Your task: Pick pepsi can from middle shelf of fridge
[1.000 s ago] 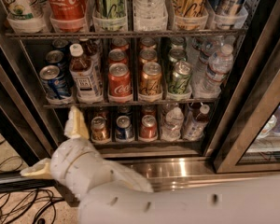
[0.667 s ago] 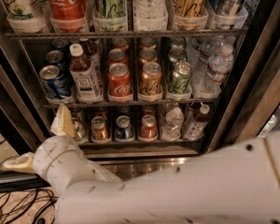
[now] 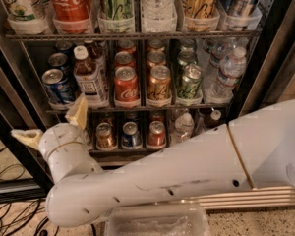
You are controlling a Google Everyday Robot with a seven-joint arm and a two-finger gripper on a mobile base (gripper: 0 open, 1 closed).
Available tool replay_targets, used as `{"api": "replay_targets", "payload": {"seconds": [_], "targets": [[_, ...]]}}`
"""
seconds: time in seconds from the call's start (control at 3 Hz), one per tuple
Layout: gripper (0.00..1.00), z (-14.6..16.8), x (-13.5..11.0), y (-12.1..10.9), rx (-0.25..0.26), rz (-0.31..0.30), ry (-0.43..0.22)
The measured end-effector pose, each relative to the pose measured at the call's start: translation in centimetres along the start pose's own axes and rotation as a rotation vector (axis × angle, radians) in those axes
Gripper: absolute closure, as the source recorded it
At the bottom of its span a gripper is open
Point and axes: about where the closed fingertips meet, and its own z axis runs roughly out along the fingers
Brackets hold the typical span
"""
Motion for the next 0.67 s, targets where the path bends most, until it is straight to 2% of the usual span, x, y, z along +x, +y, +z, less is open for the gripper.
{"api": "replay_targets", "payload": {"seconds": [0.33, 0.67], "targets": [[0.00, -0.2, -0.1, -3.0, 0.138, 0.026, -0.029], [0.00, -0.4, -0.6, -4.1, 0.178, 0.024, -0.050]]}}
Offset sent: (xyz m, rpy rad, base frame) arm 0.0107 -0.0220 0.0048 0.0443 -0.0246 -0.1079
